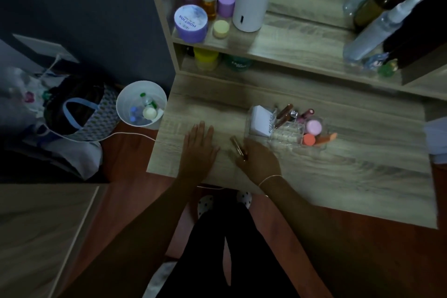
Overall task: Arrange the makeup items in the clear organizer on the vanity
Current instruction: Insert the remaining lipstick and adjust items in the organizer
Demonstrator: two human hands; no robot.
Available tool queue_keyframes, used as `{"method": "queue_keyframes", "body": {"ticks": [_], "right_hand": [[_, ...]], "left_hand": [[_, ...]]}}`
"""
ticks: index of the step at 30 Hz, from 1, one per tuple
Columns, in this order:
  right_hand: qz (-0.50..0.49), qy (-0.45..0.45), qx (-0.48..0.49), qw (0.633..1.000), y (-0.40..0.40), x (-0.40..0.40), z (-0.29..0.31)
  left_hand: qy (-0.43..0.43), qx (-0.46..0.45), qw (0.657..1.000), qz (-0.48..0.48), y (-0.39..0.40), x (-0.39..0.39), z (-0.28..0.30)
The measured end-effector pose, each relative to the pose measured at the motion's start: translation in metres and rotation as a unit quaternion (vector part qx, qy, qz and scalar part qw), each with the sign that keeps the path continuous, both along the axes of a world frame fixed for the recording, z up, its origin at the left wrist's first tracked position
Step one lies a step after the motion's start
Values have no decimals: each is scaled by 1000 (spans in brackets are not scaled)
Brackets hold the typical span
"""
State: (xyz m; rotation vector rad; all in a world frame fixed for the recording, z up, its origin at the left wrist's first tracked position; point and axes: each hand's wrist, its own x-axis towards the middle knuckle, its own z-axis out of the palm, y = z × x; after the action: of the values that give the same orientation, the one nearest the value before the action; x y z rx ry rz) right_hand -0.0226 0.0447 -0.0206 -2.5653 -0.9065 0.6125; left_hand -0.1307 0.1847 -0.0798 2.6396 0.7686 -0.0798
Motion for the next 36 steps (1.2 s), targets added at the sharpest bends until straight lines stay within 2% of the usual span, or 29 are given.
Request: {"method": "queue_keyframes", "body": {"ticks": [8, 10, 12, 19, 30, 36], "right_hand": [[-137, 43, 160, 977, -56, 34, 47], [-149, 14, 187, 971, -68, 50, 57], [-158, -22, 185, 970, -75, 66, 64], [-147, -18, 185, 971, -76, 99, 64], [-94, -51, 84, 991, -65, 111, 35], [-86, -40, 67, 993, -61, 108, 36]], "left_hand": [[1, -15, 1000, 6, -11, 14, 7], [-22, -25, 999, -6, -17, 24, 14], [-56, -33, 998, -7, -21, 36, 22], [-87, -47, 994, 36, -26, 67, 34], [-142, -67, 987, 39, -25, 75, 48], [-167, -49, 984, -37, -36, 82, 57]]}}
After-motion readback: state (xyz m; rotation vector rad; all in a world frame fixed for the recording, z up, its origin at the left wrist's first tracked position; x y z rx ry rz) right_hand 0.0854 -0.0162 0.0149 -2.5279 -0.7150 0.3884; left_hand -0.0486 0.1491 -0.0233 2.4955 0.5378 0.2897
